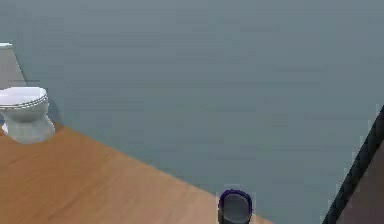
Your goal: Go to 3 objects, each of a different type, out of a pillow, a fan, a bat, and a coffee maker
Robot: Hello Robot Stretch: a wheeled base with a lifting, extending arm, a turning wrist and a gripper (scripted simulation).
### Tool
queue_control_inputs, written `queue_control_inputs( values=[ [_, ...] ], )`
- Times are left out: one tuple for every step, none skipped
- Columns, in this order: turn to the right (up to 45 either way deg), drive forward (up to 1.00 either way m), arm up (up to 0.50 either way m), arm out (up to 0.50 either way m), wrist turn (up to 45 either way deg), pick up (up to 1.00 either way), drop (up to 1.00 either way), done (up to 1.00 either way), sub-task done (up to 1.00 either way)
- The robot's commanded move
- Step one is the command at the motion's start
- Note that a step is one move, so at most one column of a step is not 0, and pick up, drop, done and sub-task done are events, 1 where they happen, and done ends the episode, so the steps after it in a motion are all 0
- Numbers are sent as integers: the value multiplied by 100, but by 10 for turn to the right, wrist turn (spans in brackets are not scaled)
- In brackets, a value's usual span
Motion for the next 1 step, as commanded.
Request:
queue_control_inputs(
  values=[
    [450,0,0,0,0,0,0,0,0]
  ],
)
